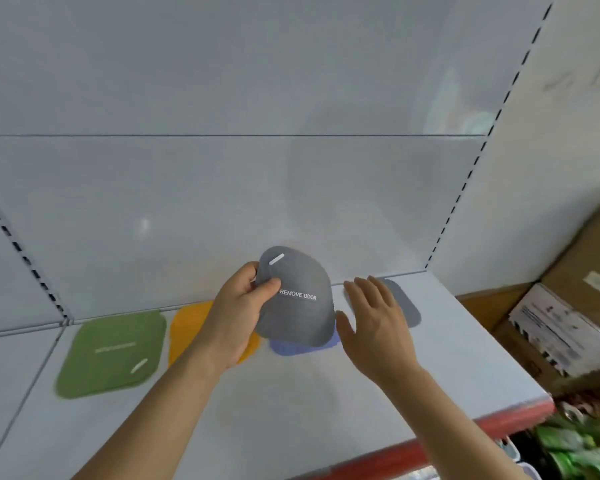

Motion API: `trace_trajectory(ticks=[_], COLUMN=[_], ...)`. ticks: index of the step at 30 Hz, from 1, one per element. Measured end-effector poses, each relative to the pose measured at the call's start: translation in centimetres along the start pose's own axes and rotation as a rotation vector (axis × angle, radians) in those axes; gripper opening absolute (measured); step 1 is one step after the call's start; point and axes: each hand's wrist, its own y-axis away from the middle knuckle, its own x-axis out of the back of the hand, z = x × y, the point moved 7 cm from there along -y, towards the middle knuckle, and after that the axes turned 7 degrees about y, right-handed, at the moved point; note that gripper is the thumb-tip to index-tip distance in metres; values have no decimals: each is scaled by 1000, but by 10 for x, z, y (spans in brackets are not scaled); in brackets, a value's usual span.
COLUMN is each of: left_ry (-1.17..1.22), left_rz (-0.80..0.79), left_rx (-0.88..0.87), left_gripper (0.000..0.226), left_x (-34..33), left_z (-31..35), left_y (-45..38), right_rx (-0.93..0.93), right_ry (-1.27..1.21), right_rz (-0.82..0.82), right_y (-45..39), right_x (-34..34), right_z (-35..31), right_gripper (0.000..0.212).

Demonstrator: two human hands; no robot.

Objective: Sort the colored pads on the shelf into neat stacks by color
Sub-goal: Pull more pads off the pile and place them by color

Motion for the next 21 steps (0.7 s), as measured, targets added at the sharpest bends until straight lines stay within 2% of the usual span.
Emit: trace_trajectory(ticks=[3, 8, 12, 15, 19, 21], left_ry=[-1, -30, -221, -376, -479, -577], left_rz=[-34, 16, 212, 336, 395, 384], left_rx=[19, 61, 101, 154, 171, 160], left_gripper=[22, 27, 28, 16, 10, 16], left_x=[-60, -136, -147, -141, -148, -154], left_z=[-25, -69, -102, -118, -113, -109], left_y=[-13, -38, -62, -71, -69, -69], right_rx=[-39, -48, -33, -20, 6, 16], right_ry=[56, 144, 114, 85, 46, 32], right_rz=[-17, -96, -149, -183, -216, -219], right_y=[7, 14, 16, 16, 13, 8], right_x=[14, 30, 33, 28, 17, 14], right_z=[66, 154, 192, 205, 211, 210], right_gripper=[50, 58, 59, 57, 55, 54])
